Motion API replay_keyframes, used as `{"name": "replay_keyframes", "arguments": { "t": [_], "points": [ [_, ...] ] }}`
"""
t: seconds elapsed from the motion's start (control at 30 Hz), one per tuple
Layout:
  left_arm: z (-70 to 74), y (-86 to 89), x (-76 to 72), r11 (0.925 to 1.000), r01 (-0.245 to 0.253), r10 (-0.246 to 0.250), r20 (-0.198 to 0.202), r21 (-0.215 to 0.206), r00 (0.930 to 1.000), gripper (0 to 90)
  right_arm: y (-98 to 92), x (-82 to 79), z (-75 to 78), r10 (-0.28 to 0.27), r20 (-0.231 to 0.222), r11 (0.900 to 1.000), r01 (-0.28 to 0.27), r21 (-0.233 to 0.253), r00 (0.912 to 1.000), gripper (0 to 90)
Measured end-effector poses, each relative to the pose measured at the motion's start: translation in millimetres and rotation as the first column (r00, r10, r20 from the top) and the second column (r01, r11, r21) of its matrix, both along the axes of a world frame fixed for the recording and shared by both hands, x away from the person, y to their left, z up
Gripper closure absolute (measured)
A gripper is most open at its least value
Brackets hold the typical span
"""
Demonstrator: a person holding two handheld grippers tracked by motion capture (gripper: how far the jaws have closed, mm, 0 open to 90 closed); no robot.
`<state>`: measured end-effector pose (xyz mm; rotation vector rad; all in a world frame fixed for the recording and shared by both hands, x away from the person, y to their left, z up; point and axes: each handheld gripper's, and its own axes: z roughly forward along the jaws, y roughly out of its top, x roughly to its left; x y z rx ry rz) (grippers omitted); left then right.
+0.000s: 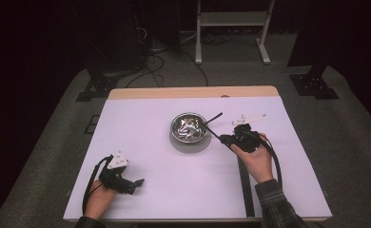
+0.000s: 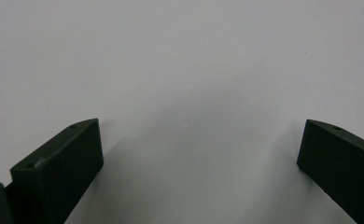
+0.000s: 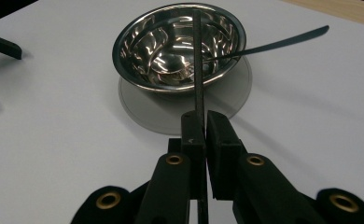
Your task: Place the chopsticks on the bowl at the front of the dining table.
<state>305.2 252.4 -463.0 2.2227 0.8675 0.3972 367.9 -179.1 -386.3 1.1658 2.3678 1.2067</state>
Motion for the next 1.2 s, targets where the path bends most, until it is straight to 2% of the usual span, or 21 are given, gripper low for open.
{"name": "replay_keyframes", "arguments": {
  "t": [0.27, 0.4, 1.2],
  "points": [
    [-0.1, -0.2, 0.1, 1.0000, -0.003, 0.003, 0.002, -0.003, 1.0000, 0.0, 10.8, 12.3, 4.4, 0.007, 0.003, 1.000, -0.006, -0.011, 1.0000, 85.9],
    [-0.1, -0.1, 0.2, 1.0000, -0.001, 0.001, 0.002, -0.002, 1.0000, 0.0, 13.8, 18.8, 5.0, -0.003, -0.002, 1.000, 0.003, 0.005, 1.0000, 85.9],
    [0.0, 0.0, 0.0, 1.0000, -0.001, 0.001, -0.002, 0.000, 1.0000, 0.0, 44.0, 58.1, 5.3, -0.004, -0.001, 1.000, 0.004, 0.009, 1.0000, 85.9]
  ]
}}
